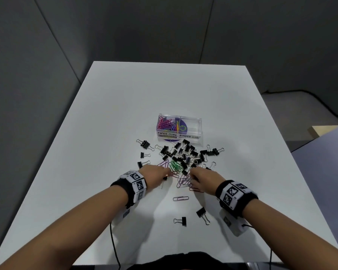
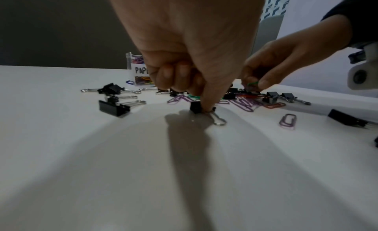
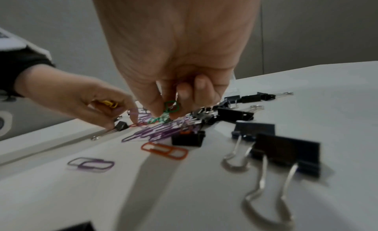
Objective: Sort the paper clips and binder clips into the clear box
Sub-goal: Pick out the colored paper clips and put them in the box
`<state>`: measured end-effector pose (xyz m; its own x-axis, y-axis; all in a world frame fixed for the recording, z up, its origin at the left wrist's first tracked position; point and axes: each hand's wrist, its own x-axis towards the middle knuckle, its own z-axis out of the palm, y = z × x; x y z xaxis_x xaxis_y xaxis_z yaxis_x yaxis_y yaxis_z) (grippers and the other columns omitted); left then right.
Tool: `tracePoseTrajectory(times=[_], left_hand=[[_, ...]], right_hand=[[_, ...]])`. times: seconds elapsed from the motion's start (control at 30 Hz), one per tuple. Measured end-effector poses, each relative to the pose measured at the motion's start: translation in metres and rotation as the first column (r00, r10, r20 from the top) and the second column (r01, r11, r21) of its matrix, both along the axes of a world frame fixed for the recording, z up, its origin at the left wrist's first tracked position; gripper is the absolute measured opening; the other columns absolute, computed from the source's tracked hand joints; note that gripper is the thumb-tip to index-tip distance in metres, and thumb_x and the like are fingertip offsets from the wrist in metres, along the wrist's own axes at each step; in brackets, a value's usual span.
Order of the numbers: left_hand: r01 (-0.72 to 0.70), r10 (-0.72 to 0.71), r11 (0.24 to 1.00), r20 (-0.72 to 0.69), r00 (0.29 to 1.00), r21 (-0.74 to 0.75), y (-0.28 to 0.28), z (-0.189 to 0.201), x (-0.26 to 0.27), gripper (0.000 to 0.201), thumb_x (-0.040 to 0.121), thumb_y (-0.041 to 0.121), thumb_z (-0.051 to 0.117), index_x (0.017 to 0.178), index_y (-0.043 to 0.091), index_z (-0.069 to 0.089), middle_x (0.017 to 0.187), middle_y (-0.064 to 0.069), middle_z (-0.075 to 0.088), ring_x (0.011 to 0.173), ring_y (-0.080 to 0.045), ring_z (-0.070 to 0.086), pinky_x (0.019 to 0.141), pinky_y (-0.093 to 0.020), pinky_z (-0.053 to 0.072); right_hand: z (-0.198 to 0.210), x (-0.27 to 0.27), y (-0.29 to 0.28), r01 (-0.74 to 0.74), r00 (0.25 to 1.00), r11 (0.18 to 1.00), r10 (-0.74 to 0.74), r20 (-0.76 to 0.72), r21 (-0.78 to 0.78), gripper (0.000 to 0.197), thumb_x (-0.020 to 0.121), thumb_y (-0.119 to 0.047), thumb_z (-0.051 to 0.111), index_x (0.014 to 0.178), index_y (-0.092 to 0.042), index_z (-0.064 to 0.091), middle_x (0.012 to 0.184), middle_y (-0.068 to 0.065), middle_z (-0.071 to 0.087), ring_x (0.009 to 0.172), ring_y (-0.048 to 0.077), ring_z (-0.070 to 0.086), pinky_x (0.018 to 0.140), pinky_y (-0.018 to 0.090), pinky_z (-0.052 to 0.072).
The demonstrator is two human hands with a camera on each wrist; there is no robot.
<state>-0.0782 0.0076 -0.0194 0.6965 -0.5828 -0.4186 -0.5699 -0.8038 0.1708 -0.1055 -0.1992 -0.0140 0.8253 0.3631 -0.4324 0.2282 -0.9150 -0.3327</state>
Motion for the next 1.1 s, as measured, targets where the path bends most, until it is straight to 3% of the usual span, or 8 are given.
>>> tracePoseTrajectory(times=[0.1,0.3,0.53,0.63,0.8,0.87,0.97,1.1], left_hand=[[-0.026,0.027,0.999,0.009,1.0,-0.039,0.002,0.003,-0.003,0.036,0.097,0.02,0.037,0.132,0.021,0.042,0.123,-0.005,0.063,0.108,-0.026,0.061,0.086,-0.032,0.048],[0.093,-0.096,0.994,-0.047,0.994,-0.063,-0.029,-0.01,-0.025,0.038,0.09,0.042,0.052,0.12,0.02,0.049,0.115,-0.001,0.064,0.103,-0.024,0.062,0.084,-0.034,0.048],[0.092,-0.091,0.996,-0.042,0.995,0.017,-0.038,-0.017,-0.025,0.032,0.098,0.035,0.04,0.115,0.011,0.053,0.115,-0.007,0.062,0.105,-0.028,0.06,0.082,-0.037,0.048],[0.097,-0.096,0.994,-0.02,0.995,0.04,-0.032,-0.016,-0.023,0.036,0.1,0.034,0.033,0.119,0.007,0.048,0.118,-0.01,0.059,0.104,-0.032,0.059,0.081,-0.039,0.048],[0.008,-0.006,1.0,-0.068,0.998,0.028,-0.018,-0.011,-0.017,0.033,0.099,0.031,0.031,0.108,0.005,0.05,0.106,-0.015,0.064,0.095,-0.034,0.062,0.08,-0.037,0.048],[-0.007,0.011,0.998,-0.069,0.998,0.064,-0.017,-0.008,-0.013,0.035,0.1,0.03,0.03,0.111,0.005,0.052,0.108,-0.016,0.065,0.097,-0.034,0.062,0.081,-0.036,0.048],[-0.034,0.039,0.998,-0.072,0.997,0.059,-0.015,-0.004,-0.007,0.033,0.101,0.026,0.03,0.115,0.005,0.05,0.109,-0.018,0.064,0.099,-0.033,0.061,0.082,-0.037,0.048],[-0.121,0.118,0.992,-0.122,0.985,-0.017,-0.009,-0.004,0.002,0.03,0.096,0.01,0.035,0.123,0.014,0.049,0.12,-0.013,0.061,0.107,-0.03,0.06,0.089,-0.036,0.047]], right_hand=[[0.004,0.003,-0.012,0.103,0.994,0.994,-0.1,-0.054,0.041,0.004,0.095,-0.015,0.039,0.097,-0.016,0.043,0.091,0.01,0.063,0.075,0.024,0.054,0.06,0.027,0.037],[0.006,0.006,-0.019,0.101,0.99,0.994,-0.104,-0.096,-0.037,0.038,0.095,-0.016,0.037,0.133,-0.02,0.04,0.11,0.013,0.065,0.08,0.02,0.052,0.07,0.027,0.037],[-0.004,0.005,-0.014,0.176,0.984,0.984,-0.177,-0.032,-0.032,0.023,0.095,-0.014,0.035,0.112,-0.012,0.05,0.106,0.009,0.064,0.083,0.022,0.055,0.073,0.03,0.042],[-0.009,0.005,-0.014,0.195,0.981,0.981,-0.195,-0.021,-0.015,0.015,0.097,-0.02,0.039,0.106,-0.012,0.049,0.096,0.006,0.062,0.079,0.019,0.05,0.071,0.029,0.039],[-0.016,0.01,-0.015,0.206,0.978,0.978,-0.206,0.017,-0.031,0.013,0.096,-0.028,0.045,0.087,-0.019,0.041,0.085,-0.001,0.056,0.079,0.019,0.055,0.065,0.026,0.04],[-0.016,0.013,-0.015,0.209,0.978,0.977,-0.209,0.022,-0.044,0.015,0.097,-0.029,0.044,0.086,-0.019,0.042,0.086,-0.002,0.059,0.079,0.018,0.056,0.061,0.025,0.039],[-0.014,0.014,-0.014,0.195,0.979,0.98,-0.192,0.06,-0.04,0.021,0.099,-0.033,0.037,0.095,-0.015,0.048,0.095,0.001,0.064,0.082,0.022,0.061,0.068,0.03,0.044],[-0.007,0.014,-0.013,0.163,0.978,0.984,-0.152,0.14,-0.073,0.032,0.101,-0.033,0.03,0.105,-0.009,0.051,0.108,0.006,0.048,0.091,0.026,0.058,0.068,0.033,0.04]])
